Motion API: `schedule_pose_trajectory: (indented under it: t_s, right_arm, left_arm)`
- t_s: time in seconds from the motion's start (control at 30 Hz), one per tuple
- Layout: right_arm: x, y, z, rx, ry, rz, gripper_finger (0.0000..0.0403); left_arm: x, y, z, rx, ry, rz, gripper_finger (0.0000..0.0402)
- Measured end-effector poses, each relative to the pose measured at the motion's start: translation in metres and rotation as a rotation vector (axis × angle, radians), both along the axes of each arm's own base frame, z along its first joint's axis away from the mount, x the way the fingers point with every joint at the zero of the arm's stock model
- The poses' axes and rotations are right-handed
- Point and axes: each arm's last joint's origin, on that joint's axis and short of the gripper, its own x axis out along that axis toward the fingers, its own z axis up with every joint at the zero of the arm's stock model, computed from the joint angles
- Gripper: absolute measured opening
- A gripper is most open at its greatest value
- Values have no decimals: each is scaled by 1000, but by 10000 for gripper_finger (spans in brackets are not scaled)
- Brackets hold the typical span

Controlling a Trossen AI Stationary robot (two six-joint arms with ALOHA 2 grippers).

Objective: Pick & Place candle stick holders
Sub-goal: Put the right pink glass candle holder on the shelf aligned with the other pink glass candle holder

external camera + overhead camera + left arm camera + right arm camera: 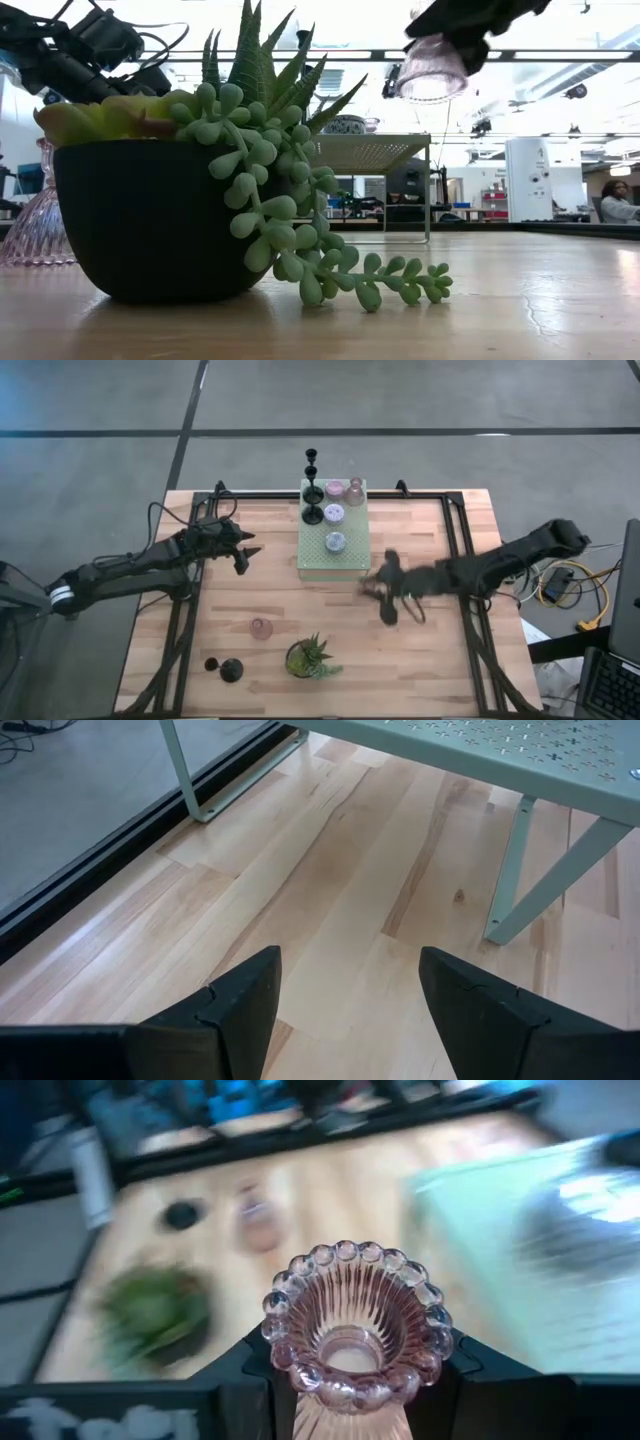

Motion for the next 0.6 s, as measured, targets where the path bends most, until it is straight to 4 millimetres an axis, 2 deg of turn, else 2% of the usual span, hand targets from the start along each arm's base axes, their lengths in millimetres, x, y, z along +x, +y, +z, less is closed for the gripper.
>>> schedule_pose_trajectory:
  t_s: [0.27, 0.43, 0.6]
  right_arm:
    - [-16, -75, 28, -112, -81, -229, 119]
    - [-17, -111, 27, -123, -66, -270, 119]
    - [-8, -138, 19, -151, -74, -278, 119]
  left_arm:
    - [0, 0, 0, 0, 0, 0, 243]
    - [0, 0, 0, 0, 0, 0, 243]
    - [0, 0, 0, 0, 0, 0, 243]
